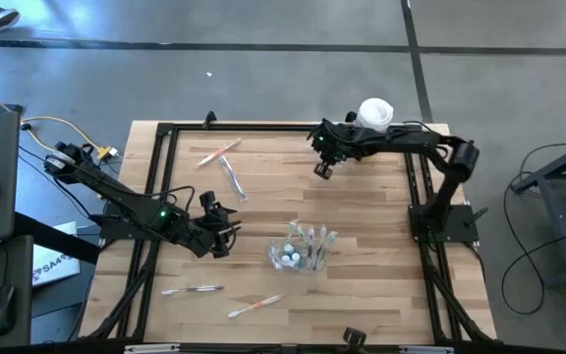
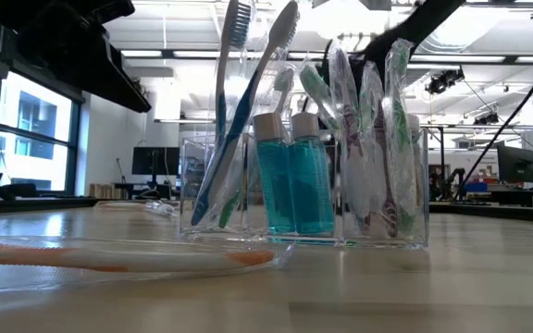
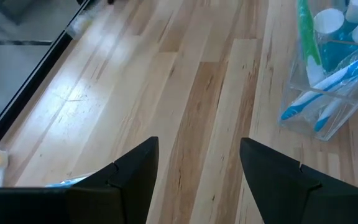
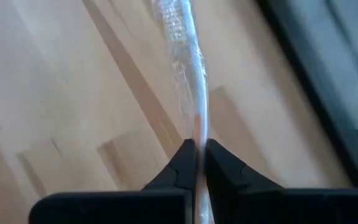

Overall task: Pick & Place toothbrushing station
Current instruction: Put the top right orange toothbrush into the transparent organizer

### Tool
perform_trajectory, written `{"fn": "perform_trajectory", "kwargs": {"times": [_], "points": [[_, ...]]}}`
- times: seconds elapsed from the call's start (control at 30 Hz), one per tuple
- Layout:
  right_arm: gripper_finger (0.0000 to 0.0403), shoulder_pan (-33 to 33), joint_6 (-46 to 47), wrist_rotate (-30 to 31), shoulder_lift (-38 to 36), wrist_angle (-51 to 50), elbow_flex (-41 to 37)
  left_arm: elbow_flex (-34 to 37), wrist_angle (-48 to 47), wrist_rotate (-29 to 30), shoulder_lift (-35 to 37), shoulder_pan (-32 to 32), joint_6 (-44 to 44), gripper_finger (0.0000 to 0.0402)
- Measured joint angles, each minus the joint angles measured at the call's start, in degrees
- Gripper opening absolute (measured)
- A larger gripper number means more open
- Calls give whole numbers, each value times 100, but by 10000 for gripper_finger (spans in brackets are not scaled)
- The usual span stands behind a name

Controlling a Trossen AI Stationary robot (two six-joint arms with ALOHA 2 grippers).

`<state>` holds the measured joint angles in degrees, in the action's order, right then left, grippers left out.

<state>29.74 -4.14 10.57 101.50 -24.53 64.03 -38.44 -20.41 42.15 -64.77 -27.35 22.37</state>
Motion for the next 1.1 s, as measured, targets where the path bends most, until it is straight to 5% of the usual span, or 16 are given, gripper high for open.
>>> {"fn": "perform_trajectory", "kwargs": {"times": [0.37,0.67,0.9,1.1], "points": [[8,-1069,133,900,-2020,-404,11,0,473,-158,0,-2,-28,223],[8,-2930,667,1216,-3552,-672,20,-486,914,-973,0,-36,-496,223],[8,-4896,886,2382,-3680,-395,17,-815,2290,-907,0,-303,-1818,223],[9,-6008,96,2840,-3121,1113,17,-820,3808,-912,-49,-378,-2842,223]]}}
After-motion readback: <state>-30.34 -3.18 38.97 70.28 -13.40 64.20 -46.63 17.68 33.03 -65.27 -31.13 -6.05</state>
